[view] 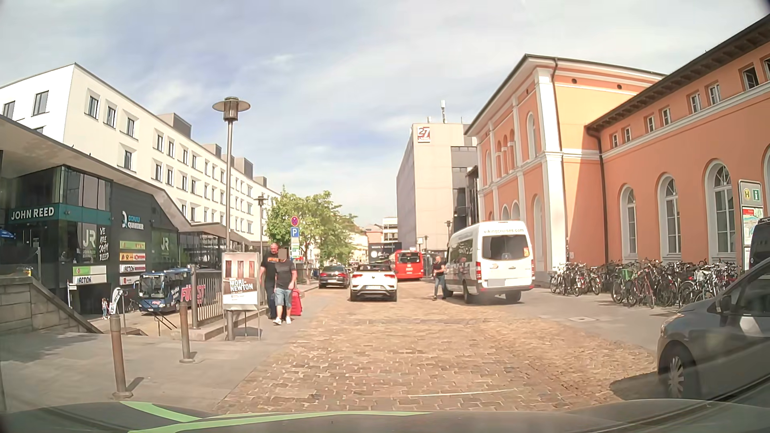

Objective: Follow the waypoints while adhering to traffic rules and regulations

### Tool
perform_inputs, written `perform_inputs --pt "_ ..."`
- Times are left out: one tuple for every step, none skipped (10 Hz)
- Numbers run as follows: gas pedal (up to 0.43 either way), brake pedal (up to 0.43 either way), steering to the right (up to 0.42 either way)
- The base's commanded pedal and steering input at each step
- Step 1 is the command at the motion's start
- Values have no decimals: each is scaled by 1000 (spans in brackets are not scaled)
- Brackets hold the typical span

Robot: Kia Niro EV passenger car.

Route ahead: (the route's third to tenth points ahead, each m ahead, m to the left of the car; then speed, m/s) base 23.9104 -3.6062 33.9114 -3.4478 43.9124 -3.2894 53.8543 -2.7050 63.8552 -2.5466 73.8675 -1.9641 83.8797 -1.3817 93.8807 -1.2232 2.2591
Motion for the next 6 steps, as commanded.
perform_inputs --pt "0 0 11" --pt "0 0 10" --pt "0 0 8" --pt "28 0 8" --pt "47 0 7" --pt "47 0 6"
